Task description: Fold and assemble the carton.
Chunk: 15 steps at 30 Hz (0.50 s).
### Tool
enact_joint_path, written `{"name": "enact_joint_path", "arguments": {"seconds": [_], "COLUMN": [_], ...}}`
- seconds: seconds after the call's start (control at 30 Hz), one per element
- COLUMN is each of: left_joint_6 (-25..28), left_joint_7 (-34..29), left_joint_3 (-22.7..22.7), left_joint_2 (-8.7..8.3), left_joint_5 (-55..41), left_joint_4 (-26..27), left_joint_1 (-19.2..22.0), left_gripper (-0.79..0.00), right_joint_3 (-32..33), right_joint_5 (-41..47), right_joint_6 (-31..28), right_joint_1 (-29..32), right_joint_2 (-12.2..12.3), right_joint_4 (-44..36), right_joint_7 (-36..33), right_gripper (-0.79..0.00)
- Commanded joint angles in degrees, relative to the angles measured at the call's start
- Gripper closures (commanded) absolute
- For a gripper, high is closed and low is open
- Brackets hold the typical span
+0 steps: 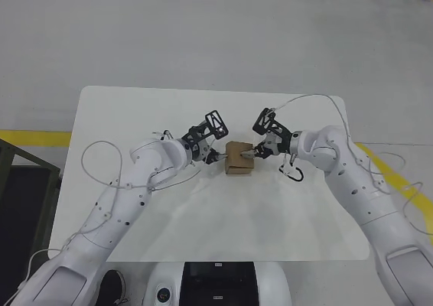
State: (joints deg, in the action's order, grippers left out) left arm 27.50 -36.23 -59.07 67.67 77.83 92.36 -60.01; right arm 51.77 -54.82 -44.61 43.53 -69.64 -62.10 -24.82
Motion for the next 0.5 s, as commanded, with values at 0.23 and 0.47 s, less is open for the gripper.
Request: {"name": "enact_joint_path", "arguments": {"seconds": [0.23, 0.47], "left_joint_6": [-0.4, -0.4], "left_joint_7": [0.2, -0.2], "left_joint_3": [0.2, 0.5], "left_joint_2": [0.14, 0.26], "left_joint_5": [0.0, 0.0], "left_joint_4": [-0.5, 0.2], "left_joint_1": [0.0, 0.3], "left_gripper": [-0.785, -0.785], "right_joint_3": [1.3, 2.8], "right_joint_5": [0.4, -0.6], "right_joint_6": [-0.9, 0.8], "right_joint_1": [0.8, 1.9], "right_joint_2": [0.3, 0.9], "right_joint_4": [1.5, 1.7], "right_joint_7": [2.9, 3.3], "right_gripper": [-0.785, -0.785]}}
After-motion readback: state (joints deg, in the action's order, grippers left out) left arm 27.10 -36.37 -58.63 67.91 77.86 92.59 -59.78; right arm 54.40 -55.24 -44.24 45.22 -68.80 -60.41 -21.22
